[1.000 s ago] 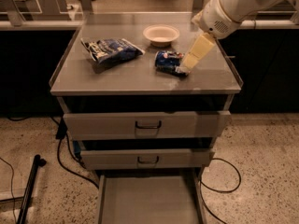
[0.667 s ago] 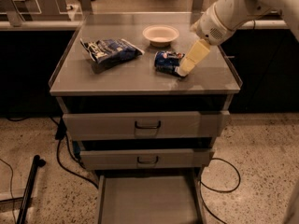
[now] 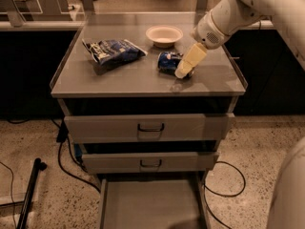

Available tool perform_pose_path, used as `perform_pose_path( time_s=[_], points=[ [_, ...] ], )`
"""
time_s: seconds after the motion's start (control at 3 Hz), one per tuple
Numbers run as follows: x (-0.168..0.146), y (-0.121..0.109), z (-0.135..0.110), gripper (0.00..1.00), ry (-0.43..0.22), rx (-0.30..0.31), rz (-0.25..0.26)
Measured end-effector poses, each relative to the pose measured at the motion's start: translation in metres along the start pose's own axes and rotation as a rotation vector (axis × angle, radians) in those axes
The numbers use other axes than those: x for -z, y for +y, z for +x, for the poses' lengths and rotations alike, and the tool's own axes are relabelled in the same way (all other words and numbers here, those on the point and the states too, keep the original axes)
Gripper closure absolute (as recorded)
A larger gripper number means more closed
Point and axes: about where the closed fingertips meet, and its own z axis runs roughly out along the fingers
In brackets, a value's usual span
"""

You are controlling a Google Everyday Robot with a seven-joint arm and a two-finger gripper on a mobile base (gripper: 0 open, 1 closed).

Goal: Place pepsi can into bottom drawer

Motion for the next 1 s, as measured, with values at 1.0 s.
perform_pose_path(
  time_s=[1.0],
  points=[
    [-0.042,-0.008,0.003,0.00,0.006,-0.067,-0.032]
  ],
)
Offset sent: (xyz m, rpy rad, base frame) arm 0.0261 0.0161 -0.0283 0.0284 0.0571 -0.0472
